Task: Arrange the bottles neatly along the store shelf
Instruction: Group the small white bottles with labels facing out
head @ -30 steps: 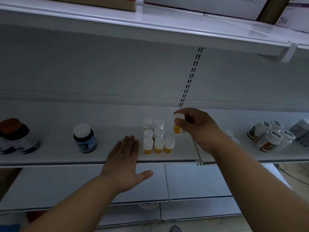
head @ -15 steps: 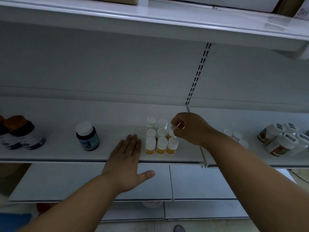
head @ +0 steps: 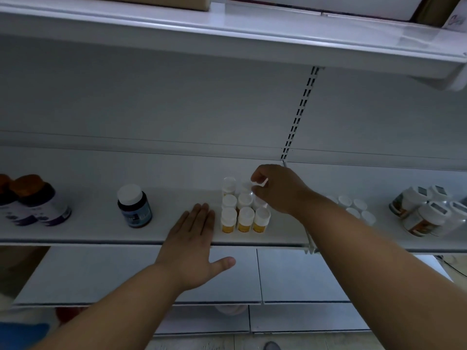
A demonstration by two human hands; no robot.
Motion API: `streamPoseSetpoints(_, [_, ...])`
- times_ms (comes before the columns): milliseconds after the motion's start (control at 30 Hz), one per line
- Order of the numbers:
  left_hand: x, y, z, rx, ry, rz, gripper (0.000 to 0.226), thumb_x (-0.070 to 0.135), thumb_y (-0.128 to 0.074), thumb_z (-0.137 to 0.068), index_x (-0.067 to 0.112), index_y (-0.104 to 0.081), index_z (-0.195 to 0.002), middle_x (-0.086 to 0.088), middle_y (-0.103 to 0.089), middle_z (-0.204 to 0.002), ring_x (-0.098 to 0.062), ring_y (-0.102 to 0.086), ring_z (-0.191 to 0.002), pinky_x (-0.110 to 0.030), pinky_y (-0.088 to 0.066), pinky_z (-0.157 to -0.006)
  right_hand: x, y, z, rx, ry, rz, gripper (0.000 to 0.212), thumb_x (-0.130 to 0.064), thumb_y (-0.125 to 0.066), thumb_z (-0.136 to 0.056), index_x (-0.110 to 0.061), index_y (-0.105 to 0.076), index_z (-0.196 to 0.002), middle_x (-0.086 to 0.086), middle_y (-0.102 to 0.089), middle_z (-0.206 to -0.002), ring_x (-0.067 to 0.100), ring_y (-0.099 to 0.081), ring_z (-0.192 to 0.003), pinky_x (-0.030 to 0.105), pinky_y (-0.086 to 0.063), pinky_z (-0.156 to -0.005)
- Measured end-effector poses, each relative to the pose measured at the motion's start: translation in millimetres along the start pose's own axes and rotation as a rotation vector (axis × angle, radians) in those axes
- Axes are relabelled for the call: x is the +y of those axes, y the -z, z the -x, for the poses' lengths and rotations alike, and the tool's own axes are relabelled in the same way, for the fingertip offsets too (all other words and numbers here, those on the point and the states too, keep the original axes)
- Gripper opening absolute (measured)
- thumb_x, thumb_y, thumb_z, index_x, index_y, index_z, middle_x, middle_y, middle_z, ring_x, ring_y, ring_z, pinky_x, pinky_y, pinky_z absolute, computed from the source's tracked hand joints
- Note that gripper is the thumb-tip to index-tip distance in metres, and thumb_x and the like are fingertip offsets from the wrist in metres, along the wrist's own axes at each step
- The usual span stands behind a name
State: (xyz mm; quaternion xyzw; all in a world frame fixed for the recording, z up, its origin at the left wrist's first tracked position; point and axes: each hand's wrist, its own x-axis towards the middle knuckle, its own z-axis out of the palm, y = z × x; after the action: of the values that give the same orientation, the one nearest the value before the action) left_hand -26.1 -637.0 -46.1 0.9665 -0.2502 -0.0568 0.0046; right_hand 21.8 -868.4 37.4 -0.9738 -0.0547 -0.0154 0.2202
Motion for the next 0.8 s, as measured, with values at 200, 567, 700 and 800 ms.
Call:
streamPoseSetpoints(200, [0,1,0,-0.012,0.001,-0.002,0.120,0.091,-0.001,-0.065,0.012,0.015,-0.155,-0.007,0.023,-0.162,-0.021,0.022,-0.149,-0.034,0.017,-0.117,-7,-2,-30,-0.141,0.117,0.101,0.024,-0.016,-0.057,-0.092,-0.023,-0.063,-0.115,-0.004,-0.061,-0.115,0.002,-0.049,-0.081,0.003,-0.033,-0.063])
streamPoseSetpoints(567, [0,-1,0,-0.004,0.000,0.021,0.121,0.091,-0.002,-0.064,0.013,0.015,-0.155,-0.006,0.026,-0.161,-0.019,0.024,-0.148,-0.034,0.018,-0.117,-7,28,-15,0.088,0.049,-0.120,0.026,-0.018,-0.058,-0.094,-0.023,-0.064,-0.119,-0.012,-0.061,-0.109,0.004,-0.057,-0.091,0.021,-0.045,-0.079])
streamPoseSetpoints(700, [0,-3,0,0.012,0.005,0.021,0.120,0.091,-0.003,-0.065,0.013,0.014,-0.155,-0.006,0.023,-0.162,-0.019,0.022,-0.149,-0.033,0.018,-0.117,-30,45,33,0.031,-0.085,-1.023,0.028,-0.003,-0.052,-0.094,-0.015,-0.067,-0.114,0.008,-0.067,-0.114,0.031,-0.065,-0.104,0.038,-0.056,-0.088])
streamPoseSetpoints(800, [0,-1,0,0.016,-0.001,0.000,0.119,0.090,-0.002,-0.066,0.013,0.013,-0.155,-0.006,0.022,-0.162,-0.020,0.020,-0.149,-0.033,0.018,-0.115,-47,42,66,-0.064,-0.115,-1.560,0.033,-0.004,-0.052,-0.085,0.000,-0.062,-0.117,0.021,-0.065,-0.108,0.046,-0.063,-0.102,0.052,-0.054,-0.090])
